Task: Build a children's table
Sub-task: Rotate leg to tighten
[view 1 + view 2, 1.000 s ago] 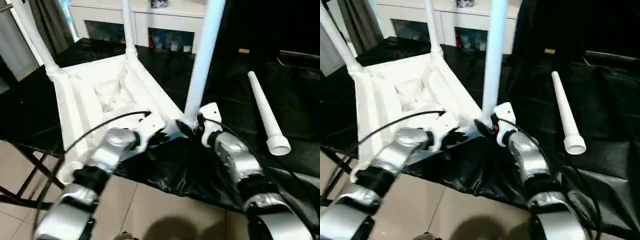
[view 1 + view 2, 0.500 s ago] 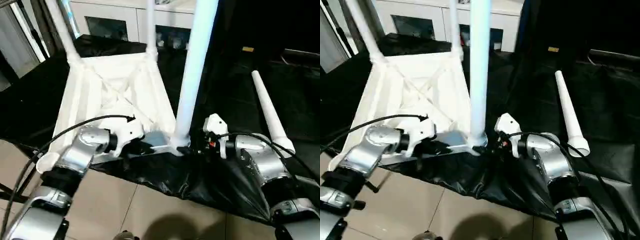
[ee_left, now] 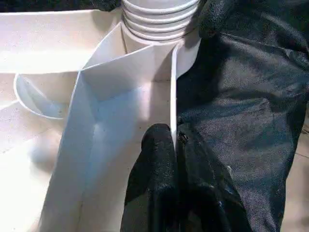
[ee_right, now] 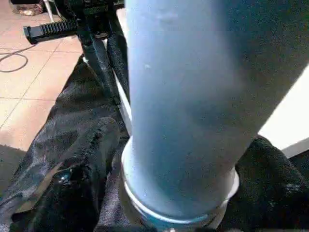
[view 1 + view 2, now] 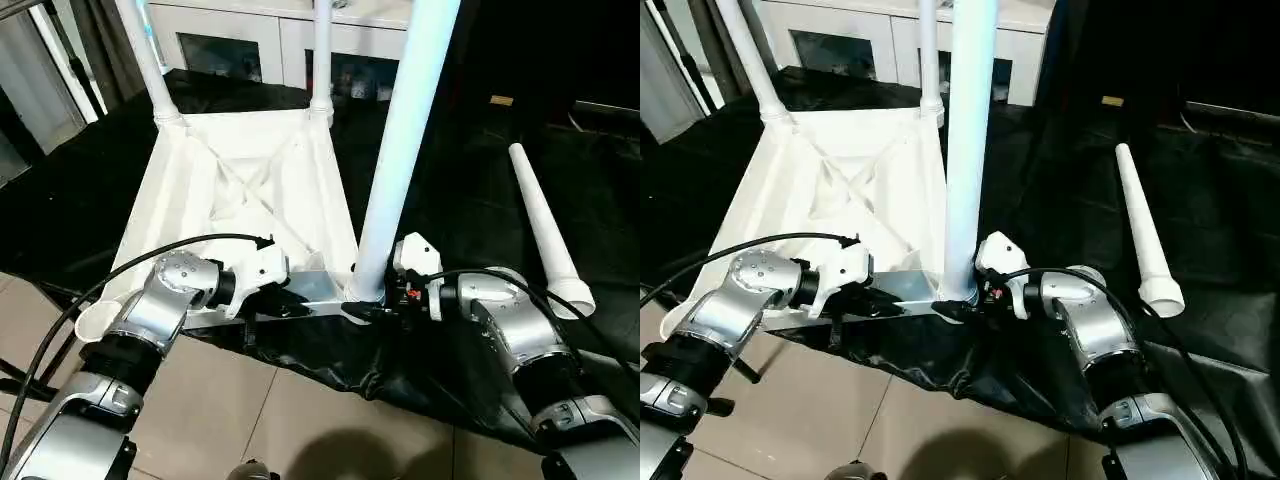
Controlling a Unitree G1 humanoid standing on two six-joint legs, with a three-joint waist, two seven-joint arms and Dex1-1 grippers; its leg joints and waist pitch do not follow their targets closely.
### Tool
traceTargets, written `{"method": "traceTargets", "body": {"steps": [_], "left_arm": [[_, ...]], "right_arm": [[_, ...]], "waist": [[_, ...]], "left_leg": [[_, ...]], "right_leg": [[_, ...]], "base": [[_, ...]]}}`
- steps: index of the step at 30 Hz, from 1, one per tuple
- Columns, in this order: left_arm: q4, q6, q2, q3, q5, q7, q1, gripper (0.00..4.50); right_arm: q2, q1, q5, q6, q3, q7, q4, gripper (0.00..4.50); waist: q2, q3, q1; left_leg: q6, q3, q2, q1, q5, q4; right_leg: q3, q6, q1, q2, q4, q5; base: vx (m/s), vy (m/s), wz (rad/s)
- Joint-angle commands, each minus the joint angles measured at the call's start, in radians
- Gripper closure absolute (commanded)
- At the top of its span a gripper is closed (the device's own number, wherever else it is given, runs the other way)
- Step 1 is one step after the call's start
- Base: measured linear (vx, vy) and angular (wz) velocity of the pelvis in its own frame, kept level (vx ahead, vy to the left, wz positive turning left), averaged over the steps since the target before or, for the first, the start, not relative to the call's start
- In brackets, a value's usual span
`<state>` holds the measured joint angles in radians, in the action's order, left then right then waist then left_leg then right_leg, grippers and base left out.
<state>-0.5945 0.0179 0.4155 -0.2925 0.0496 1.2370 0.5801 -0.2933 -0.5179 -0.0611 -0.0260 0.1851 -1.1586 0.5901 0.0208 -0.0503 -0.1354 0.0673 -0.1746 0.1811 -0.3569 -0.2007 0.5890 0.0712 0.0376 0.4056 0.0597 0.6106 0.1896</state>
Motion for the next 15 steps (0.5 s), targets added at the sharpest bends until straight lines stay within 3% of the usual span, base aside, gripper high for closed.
{"method": "traceTargets", "body": {"steps": [1, 7, 15], "left_arm": [[0.010, 0.013, -0.012, 0.000, 0.000, -0.033, 0.015, 4.50], [0.011, 0.010, -0.003, 0.008, -0.004, -0.035, 0.009, 4.50], [-0.011, -0.018, -0.036, 0.030, -0.007, -0.100, 0.019, 4.50]], "right_arm": [[0.033, 0.012, -0.007, 0.012, 0.087, -0.100, -0.027, 1.34], [0.030, 0.012, -0.009, 0.017, 0.087, -0.108, -0.015, 1.76], [0.053, 0.035, 0.017, 0.023, 0.081, -0.013, -0.012, 1.80]], "waist": [[-0.004, 0.067, -0.001], [-0.006, 0.067, -0.005], [-0.006, 0.066, -0.005]], "left_leg": [[-0.072, 0.016, 0.059, 0.004, -0.115, -0.063], [-0.075, 0.015, 0.058, 0.003, -0.107, -0.063], [-0.075, 0.015, 0.057, 0.003, -0.104, -0.062]], "right_leg": [[-0.055, 0.221, -0.059, 0.096, -0.060, 0.106], [-0.054, 0.216, -0.058, 0.096, -0.059, 0.105], [-0.054, 0.213, -0.057, 0.096, -0.060, 0.111]], "base": [[0.000, 0.000, 0.00], [0.000, 0.000, 0.00], [0.000, 0.000, 0.00]]}}
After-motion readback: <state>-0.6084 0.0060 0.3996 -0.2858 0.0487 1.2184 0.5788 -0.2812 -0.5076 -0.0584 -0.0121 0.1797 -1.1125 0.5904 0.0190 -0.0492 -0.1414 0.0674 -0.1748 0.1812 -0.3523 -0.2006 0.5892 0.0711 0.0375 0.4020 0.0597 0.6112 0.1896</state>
